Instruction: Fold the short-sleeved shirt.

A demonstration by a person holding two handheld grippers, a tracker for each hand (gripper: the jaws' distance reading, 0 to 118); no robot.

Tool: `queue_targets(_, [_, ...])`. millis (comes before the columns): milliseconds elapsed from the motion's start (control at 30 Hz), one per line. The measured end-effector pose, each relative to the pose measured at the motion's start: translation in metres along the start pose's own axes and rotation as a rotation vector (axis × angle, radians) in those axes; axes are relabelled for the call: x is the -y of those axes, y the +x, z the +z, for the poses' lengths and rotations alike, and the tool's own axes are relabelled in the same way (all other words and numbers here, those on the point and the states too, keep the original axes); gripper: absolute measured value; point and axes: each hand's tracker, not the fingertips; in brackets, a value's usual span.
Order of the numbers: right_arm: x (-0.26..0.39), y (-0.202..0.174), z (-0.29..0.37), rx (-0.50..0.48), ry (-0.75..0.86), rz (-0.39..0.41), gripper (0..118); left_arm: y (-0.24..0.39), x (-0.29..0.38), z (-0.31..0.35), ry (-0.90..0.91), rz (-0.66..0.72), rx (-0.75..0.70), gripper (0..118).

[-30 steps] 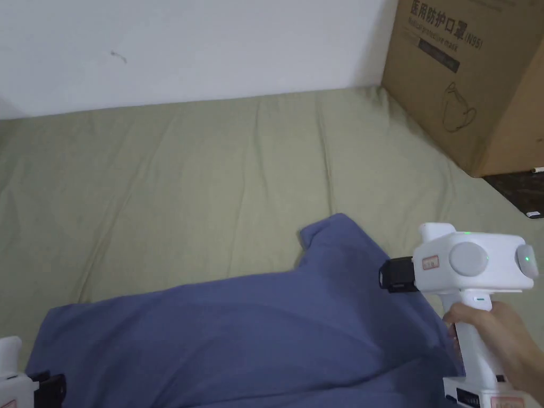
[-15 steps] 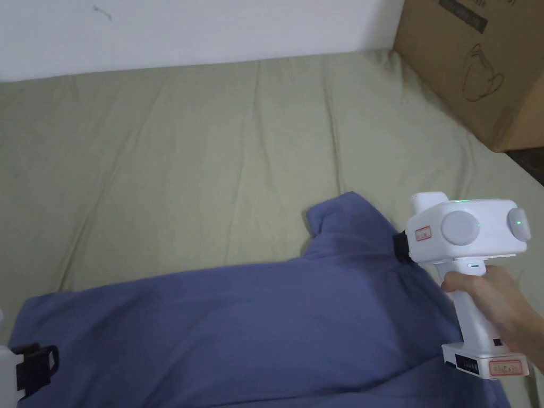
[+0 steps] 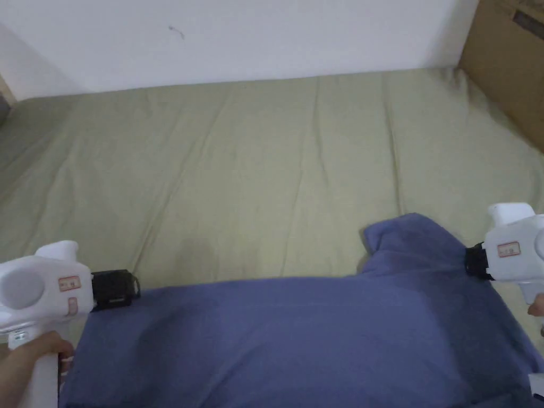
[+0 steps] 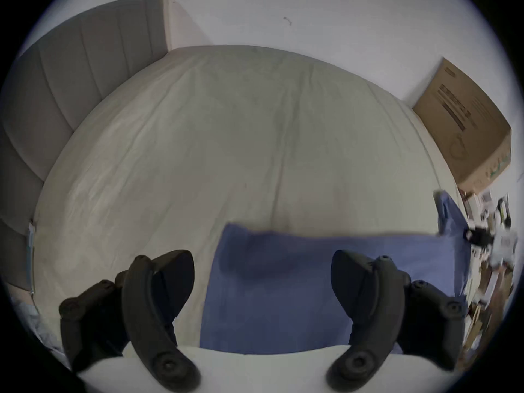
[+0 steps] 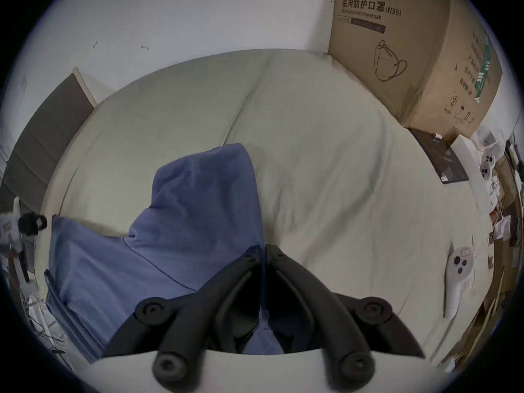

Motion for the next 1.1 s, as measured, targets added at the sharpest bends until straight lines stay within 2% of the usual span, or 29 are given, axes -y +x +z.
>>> queue_targets(133, [0.001, 0.001, -0.002, 0.008, 0.003, 0.001, 3, 0.003, -0.011, -0.039, -0.085, 0.02, -0.018, 102])
queue_targets(167, [0.002, 0.001, -0.002, 0.005, 0.007, -0.008, 3, 0.004, -0.006, -0.048, -0.133, 0.012, -0.019, 96])
queue_targets(200, [0.003, 0.001, -0.001, 0.0, 0.009, -0.019, 3, 0.009, 0.002, -0.048, -0.143, -0.026, -0.086, 86])
queue_targets(267, [0.003, 0.001, 0.002, -0.018, 0.007, -0.036, 3, 0.015, 0.004, -0.032, -0.077, -0.085, -0.081, 71])
queue_targets(300, [0.003, 0.0, 0.005, -0.024, 0.012, -0.031, 3, 0.016, 0.002, -0.026, -0.08, -0.097, -0.075, 52])
queue_targets(333, [0.003, -0.002, 0.01, -0.025, 0.027, -0.021, 3, 0.015, -0.001, -0.021, -0.074, -0.12, -0.071, 13])
queue_targets(367, [0.002, -0.003, 0.016, -0.025, 0.037, -0.019, 3, 0.013, -0.003, -0.016, -0.075, -0.103, -0.007, 1])
queue_targets(500, [0.0, -0.003, 0.044, -0.044, 0.07, -0.03, 3, 0.016, -0.005, 0.013, -0.047, -0.107, -0.013, 1])
queue_targets(767, [0.019, 0.0, 0.126, -0.045, 0.132, 0.009, 3, 0.015, 0.028, 0.113, 0.07, -0.22, 0.017, 1])
queue_targets(867, [0.025, -0.005, 0.122, -0.015, 0.133, 0.049, 3, 0.016, 0.039, 0.108, 0.068, -0.256, 0.002, 1])
queue_targets(967, [0.026, -0.004, 0.099, -0.02, 0.101, -0.018, 3, 0.018, 0.044, 0.095, 0.053, -0.25, -0.013, 1])
queue_targets(1100, [0.021, 0.0, 0.061, -0.035, 0.07, -0.04, 5, 0.017, 0.042, 0.093, 0.077, -0.242, -0.014, 1])
